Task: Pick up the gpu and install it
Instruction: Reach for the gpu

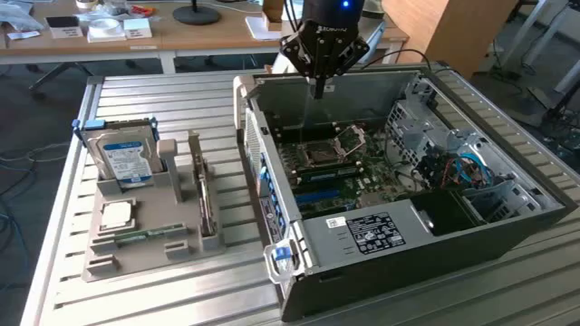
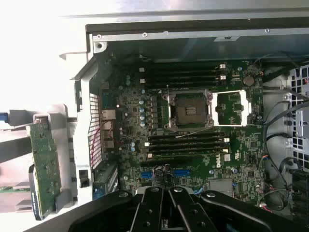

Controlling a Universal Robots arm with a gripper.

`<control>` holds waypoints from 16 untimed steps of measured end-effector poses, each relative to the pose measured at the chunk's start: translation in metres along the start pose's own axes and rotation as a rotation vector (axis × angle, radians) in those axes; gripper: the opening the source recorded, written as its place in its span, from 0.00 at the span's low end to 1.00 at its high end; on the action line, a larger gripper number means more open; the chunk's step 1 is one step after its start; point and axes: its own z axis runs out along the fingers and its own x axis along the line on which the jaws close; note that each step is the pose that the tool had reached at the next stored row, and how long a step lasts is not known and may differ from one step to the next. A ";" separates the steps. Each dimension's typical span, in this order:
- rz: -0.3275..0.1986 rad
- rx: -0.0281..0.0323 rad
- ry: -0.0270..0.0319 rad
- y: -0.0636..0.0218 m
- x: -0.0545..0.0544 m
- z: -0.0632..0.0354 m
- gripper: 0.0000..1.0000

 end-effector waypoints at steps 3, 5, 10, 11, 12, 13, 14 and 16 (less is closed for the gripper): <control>0.000 0.0000 0.0000 0.0000 0.000 0.0000 0.11; 0.000 -0.0001 -0.0001 0.0000 0.000 0.0001 0.11; 0.000 0.0000 -0.0001 -0.0003 0.004 0.0000 0.11; 0.000 -0.0001 0.0000 -0.0003 0.004 0.0000 0.11; 0.000 -0.0001 -0.0001 -0.0004 0.005 0.0000 0.11; 0.000 -0.0002 -0.0001 -0.0004 0.006 0.0001 0.11; 0.000 -0.0001 -0.0001 -0.0005 0.007 0.0001 0.11; 0.000 -0.0001 -0.0001 -0.0006 0.008 0.0001 0.11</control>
